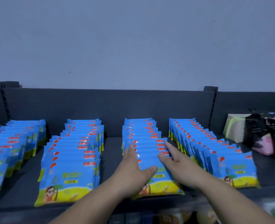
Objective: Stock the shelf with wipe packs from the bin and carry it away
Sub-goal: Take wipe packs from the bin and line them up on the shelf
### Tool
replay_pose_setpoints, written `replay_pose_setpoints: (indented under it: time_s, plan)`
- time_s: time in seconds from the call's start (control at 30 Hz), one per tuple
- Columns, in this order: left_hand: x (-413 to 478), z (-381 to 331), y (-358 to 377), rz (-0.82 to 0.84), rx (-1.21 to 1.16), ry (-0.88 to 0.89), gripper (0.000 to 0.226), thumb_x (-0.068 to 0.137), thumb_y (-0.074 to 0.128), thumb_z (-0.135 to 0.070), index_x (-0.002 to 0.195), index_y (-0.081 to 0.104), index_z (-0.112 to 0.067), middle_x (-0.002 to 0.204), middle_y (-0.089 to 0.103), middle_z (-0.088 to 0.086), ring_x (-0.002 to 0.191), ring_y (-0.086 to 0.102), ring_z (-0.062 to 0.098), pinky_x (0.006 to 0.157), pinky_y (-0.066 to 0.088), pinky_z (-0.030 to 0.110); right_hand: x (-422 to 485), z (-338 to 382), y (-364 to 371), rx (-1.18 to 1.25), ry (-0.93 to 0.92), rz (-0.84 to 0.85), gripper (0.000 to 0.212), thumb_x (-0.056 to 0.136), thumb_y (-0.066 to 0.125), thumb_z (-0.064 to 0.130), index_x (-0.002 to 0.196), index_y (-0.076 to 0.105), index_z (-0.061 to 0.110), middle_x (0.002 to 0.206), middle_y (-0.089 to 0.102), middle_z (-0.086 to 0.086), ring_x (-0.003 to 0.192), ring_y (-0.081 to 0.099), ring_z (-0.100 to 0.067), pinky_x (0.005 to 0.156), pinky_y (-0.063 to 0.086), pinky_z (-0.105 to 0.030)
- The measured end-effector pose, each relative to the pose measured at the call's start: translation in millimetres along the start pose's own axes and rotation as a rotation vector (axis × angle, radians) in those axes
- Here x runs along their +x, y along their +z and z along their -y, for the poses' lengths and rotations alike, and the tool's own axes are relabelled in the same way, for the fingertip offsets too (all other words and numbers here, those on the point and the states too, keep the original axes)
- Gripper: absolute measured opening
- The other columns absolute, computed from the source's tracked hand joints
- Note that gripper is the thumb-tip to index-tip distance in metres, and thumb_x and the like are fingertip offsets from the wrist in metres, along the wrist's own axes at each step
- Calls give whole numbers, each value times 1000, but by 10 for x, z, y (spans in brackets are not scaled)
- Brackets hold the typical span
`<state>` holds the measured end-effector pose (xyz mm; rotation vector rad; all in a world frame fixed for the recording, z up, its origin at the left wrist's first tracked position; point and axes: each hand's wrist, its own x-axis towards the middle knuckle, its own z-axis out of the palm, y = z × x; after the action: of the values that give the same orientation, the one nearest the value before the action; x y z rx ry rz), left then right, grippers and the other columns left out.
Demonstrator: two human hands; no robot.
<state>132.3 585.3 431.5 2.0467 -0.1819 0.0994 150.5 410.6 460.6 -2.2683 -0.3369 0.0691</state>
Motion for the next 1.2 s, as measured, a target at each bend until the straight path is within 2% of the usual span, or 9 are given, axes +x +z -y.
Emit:
replay_pose_setpoints:
  time_s: [0.07, 0.13, 0.27, 0.43, 0.6, 0.7, 0.77, 1.0, 1.2]
  plan:
    - [20, -22, -53, 1, 15, 7, 86, 77, 68, -47, 146, 17, -35, 133, 47, -12, 113, 56, 3, 91, 48, 20, 34, -32, -30, 35, 6, -15, 11, 100, 43, 39, 109, 42, 45, 97, 47, 39, 88, 52, 14, 82, 41, -4]
    - [113, -46, -118, -53, 90, 39, 81, 81, 66, -46, 146, 20, -29, 140, 39, -7, 117, 52, 3, 94, 46, 19, 111, -58, -65, 81, -20, -45, 41, 99, 42, 41, 139, 35, 37, 125, 52, 26, 112, 54, 3, 99, 42, -19]
    - [375, -34, -169, -93, 310, 58, 101, 72, 55, -72, 150, 2, -35, 158, -1, -10, 145, 14, 13, 116, 27, 39, 287, -77, -148, 30, 2, -24, 62, 98, 38, 49, 152, 11, 34, 156, 24, 11, 142, 29, -10, 116, 28, -36]
    - [583, -59, -220, -18, 325, -119, 105, 65, 54, -79, 149, 10, -34, 157, 5, -3, 141, 28, 16, 112, 33, 36, 405, -77, -138, 74, -25, 31, 46, 100, 38, 43, 145, 25, 43, 145, 42, 12, 121, 52, -6, 99, 48, -29]
    - [528, -79, -196, 21, 193, -119, 86, 72, 63, -67, 143, 24, -37, 136, 32, -9, 111, 51, 0, 86, 50, 20, 444, -119, -129, 105, -84, 75, 19, 101, 37, 37, 113, 46, 50, 119, 58, 19, 101, 61, 1, 95, 50, -33]
    - [443, -175, -200, 42, 172, -125, 39, 83, 62, -54, 109, 33, -53, 124, 37, -18, 94, 48, -12, 70, 40, 6, 461, -146, -152, 128, -106, 137, 25, 101, 38, 39, 123, 47, 46, 127, 55, 20, 105, 61, 3, 93, 52, -29]
    - [417, -252, -235, 73, 164, -129, 32, 85, 62, -50, 94, 32, -54, 115, 40, -23, 89, 49, -14, 68, 40, 2, 493, -157, -188, 109, -104, 171, 31, 100, 38, 43, 130, 45, 46, 137, 48, 21, 114, 56, 2, 96, 50, -28]
    - [715, -389, -436, -61, 196, -236, 65, 90, 59, -42, 141, 25, -20, 134, 44, -2, 105, 54, 10, 93, 46, 28, 692, 56, -371, 34, -70, 146, 25, 103, 33, 37, 127, 39, 42, 139, 47, 13, 120, 54, -8, 103, 41, -27]
    - [920, -329, -439, 22, 128, -326, 40, 88, 62, -40, 119, 44, -23, 105, 67, -4, 88, 68, 13, 86, 56, 36, 884, 77, -327, 40, -15, 171, 19, 102, 37, 38, 114, 47, 28, 109, 64, 13, 96, 64, -5, 92, 50, -28]
